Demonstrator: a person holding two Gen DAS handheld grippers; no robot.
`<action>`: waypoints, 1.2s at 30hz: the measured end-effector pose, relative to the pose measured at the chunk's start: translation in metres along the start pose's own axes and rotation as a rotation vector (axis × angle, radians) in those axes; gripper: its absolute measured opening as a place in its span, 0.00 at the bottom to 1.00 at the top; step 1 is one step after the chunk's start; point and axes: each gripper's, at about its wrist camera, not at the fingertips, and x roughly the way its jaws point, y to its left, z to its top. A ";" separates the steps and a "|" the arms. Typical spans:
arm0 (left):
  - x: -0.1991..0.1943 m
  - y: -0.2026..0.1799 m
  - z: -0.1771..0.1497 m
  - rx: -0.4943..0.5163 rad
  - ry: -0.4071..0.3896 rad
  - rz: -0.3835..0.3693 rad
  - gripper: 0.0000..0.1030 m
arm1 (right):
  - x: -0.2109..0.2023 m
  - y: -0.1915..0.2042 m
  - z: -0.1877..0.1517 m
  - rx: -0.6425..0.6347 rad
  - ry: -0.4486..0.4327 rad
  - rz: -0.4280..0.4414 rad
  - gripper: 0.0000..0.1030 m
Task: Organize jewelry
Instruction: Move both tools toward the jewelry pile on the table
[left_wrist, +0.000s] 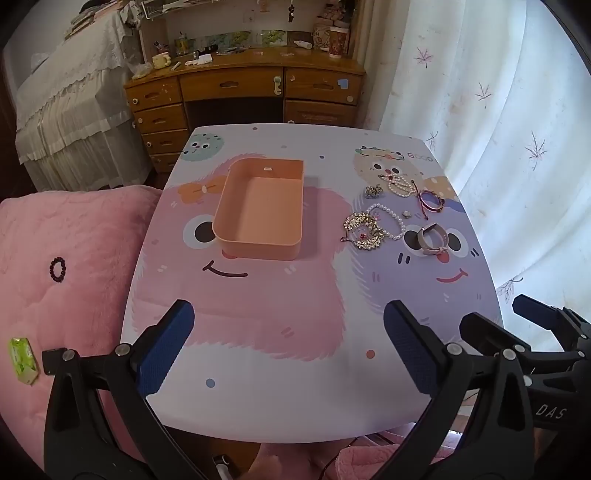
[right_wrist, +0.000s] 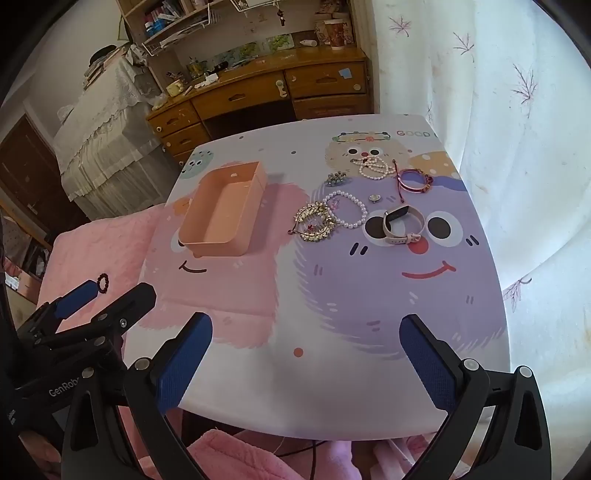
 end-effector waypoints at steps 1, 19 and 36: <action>0.000 -0.001 0.000 0.011 -0.009 0.012 0.99 | 0.000 0.000 0.000 -0.004 -0.002 -0.010 1.00; -0.003 -0.011 0.000 0.036 -0.029 0.014 0.99 | -0.005 -0.008 -0.001 -0.002 -0.008 -0.019 1.00; 0.000 -0.016 0.001 0.066 -0.029 0.007 0.99 | -0.006 -0.015 0.002 0.050 -0.002 -0.055 1.00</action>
